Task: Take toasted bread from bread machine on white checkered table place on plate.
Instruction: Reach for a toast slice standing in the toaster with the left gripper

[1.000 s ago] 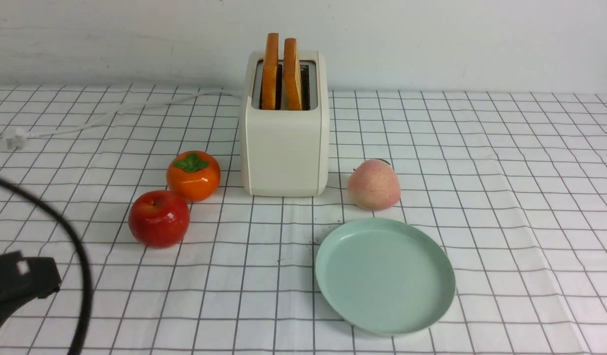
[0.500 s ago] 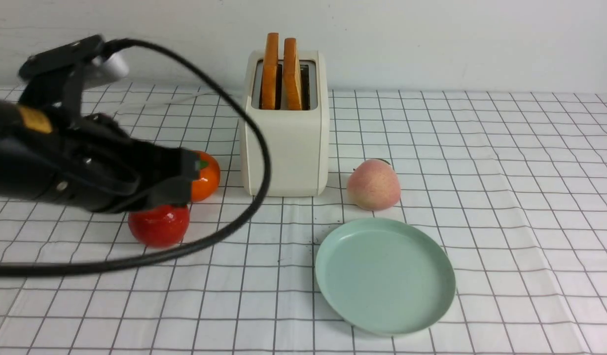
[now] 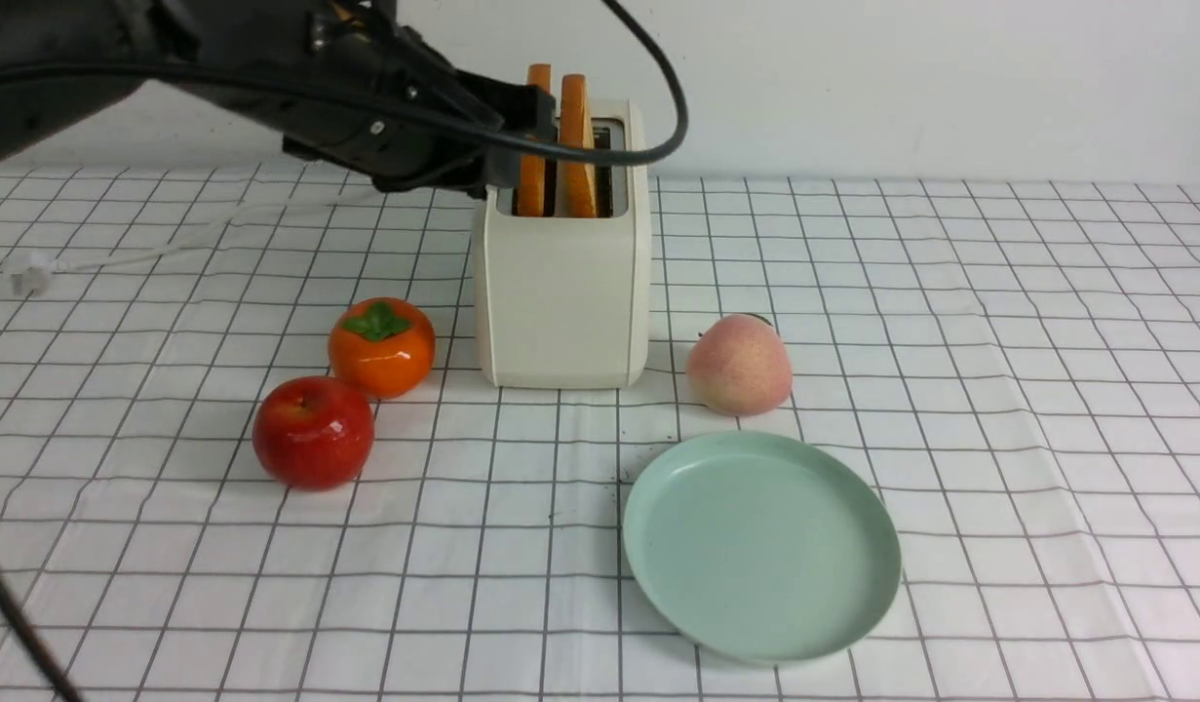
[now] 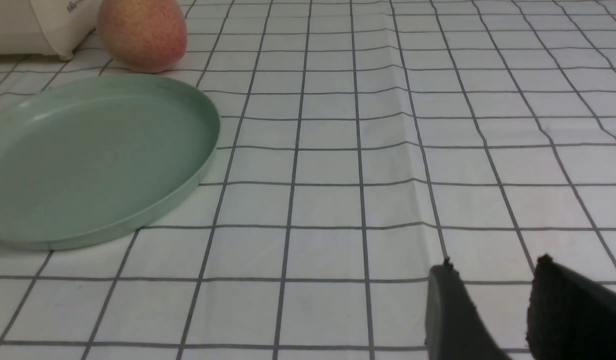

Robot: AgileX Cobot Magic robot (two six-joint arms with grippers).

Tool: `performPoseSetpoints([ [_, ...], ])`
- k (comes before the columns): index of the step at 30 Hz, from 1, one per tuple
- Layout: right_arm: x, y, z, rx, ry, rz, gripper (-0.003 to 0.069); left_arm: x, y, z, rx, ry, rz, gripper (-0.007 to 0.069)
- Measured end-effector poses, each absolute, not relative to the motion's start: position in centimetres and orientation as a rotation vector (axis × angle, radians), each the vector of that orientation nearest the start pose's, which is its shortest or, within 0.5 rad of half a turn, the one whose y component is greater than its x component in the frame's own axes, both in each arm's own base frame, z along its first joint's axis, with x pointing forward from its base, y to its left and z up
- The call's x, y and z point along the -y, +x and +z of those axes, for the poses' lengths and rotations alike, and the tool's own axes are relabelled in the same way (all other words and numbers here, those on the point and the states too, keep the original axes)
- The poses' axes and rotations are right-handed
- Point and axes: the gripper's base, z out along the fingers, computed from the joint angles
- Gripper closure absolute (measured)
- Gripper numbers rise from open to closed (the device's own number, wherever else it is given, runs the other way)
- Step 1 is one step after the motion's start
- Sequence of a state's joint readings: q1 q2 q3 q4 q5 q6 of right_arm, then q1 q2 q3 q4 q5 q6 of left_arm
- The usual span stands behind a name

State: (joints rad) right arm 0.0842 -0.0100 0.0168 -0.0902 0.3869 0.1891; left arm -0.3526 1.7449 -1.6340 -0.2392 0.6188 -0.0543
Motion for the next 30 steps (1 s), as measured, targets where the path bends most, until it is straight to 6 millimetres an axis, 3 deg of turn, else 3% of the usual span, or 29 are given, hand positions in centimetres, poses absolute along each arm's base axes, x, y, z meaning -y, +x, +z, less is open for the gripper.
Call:
performPoseSetpoints([
  [4,-0.1,5.2,17.3,-1.876,0.043,0.099,0.0419,16.3,40.9,34.8,-2.22,0.203,-0.467,0.0303],
  [9,-0.1,5.2,17.3,-1.876,0.043,0.099,0.0419,16.8,43.3,32.9,-2.212,0.237,-0.393,0.0293],
  [24,-0.1,5.2,17.3,-1.876,0.043,0.099,0.0419,17.0,45.0,33.1,-2.033,0.199,-0.389,0.0301],
  [30,-0.1,5.2,17.3,-1.876,0.043,0.099,0.0419,17.2,45.7,32.0,-2.018,0.204,-0.373,0.0322],
])
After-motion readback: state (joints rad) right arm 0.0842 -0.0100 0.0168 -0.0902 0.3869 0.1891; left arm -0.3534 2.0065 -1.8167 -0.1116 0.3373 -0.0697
